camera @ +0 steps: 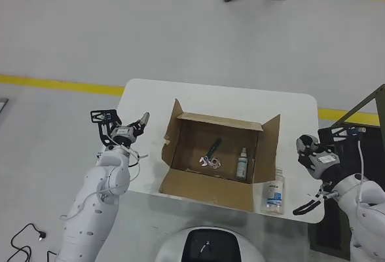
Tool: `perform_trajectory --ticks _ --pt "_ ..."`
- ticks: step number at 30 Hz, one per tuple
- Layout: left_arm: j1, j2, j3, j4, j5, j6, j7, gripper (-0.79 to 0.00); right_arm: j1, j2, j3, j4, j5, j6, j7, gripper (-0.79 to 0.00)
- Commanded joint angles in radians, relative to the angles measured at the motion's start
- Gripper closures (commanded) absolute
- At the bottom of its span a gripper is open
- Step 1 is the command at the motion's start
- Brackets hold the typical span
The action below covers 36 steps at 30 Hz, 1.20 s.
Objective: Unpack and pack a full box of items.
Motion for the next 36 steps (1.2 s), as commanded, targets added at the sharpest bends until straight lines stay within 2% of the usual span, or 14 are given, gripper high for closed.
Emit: perform_trajectory --ticks 1,5,10,17,21,36 --pt "0.001 -0.001 -0.003 -0.003 -0.001 0.007 0.01 -0.785 -0.008 0.0 -0.003 0.01 -0.012 0.012 -0.017 0.0" --pt "0.003 -0.003 -0.008 -0.006 -0.002 0.011 0.035 -0.785 -0.007 0.0 -0.08 0.012 -0.056 0.048 -0.036 0.0" --pt "0.011 -0.005 -0.013 -0.013 -0.005 0.01 0.053 -0.785 0.044 -0.006 -0.24 0.046 -0.098 0.133 -0.05 0.0" --pt "0.011 -0.005 -0.013 -0.013 -0.005 0.01 0.053 -0.785 0.145 -0.024 -0.455 0.151 -0.157 0.297 -0.055 0.0" --pt "0.011 -0.005 -0.013 -0.013 -0.005 0.01 0.053 -0.785 0.192 -0.034 -0.549 0.247 -0.289 0.415 -0.025 0.0" --pt "0.011 -0.005 -0.013 -0.013 -0.005 0.01 0.053 -0.785 0.186 -0.035 -0.566 0.269 -0.312 0.405 -0.047 0.0"
